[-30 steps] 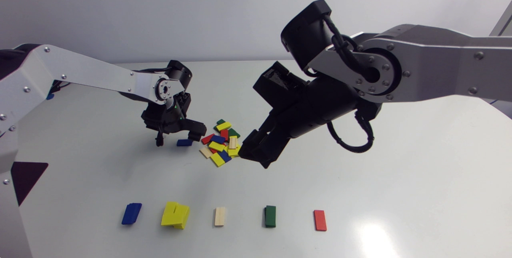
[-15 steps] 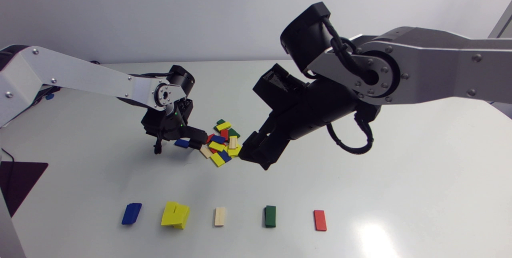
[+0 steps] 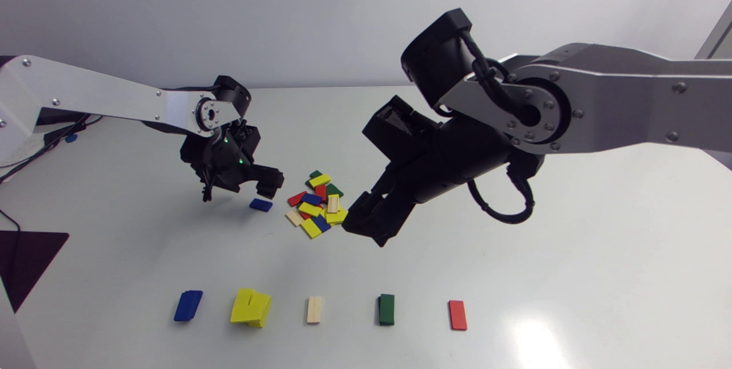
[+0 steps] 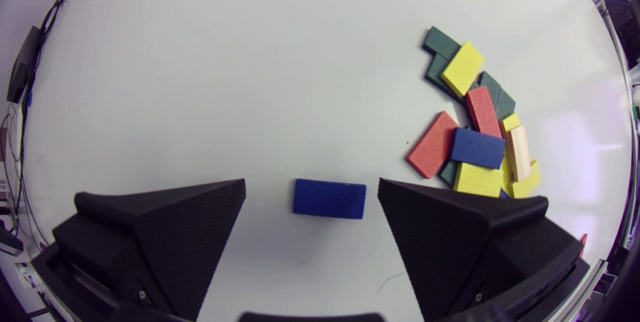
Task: Take domino bricks one by one from the mixed stack on the table and place each onto the existing stack of the same color.
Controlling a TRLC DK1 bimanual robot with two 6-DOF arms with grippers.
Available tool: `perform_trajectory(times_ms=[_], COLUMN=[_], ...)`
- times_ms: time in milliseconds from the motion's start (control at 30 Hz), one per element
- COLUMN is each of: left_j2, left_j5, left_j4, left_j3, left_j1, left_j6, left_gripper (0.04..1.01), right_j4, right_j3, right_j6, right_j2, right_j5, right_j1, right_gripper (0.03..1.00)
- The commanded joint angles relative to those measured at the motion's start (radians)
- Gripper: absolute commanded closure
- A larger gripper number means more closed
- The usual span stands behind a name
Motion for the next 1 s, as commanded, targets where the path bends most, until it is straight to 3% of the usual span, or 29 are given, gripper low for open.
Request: perform_trajectory(times_ms=[0,300,633,967], left_j2=[0.04,0.06,0.08,0.118], left_j5=[0.027,0.036,0.094,0.096], left_j4=[-0.02,-0.054,-0.123,-0.157], left_j3=[0.039,0.057,0.114,0.127], left_j1=[0.018,0.006,0.004,0.021], left_j6=[0.027,0.05,0.167,0.207], left_gripper=[0.105,0.105,0.121,0.121], right_j4=[0.007,0.007,0.007,0.013], right_j3=[-0.018,-0.015,-0.014,-0.015], right_j6=[0.012,0.012,0.012,0.012], right_j2=[0.0,0.002,0.006,0.014], right_j5=[0.003,0.003,0.003,0.003], right_j1=[-0.001,-0.004,-0.005,-0.005], right_gripper=[0.066,0.066,0.066,0.066])
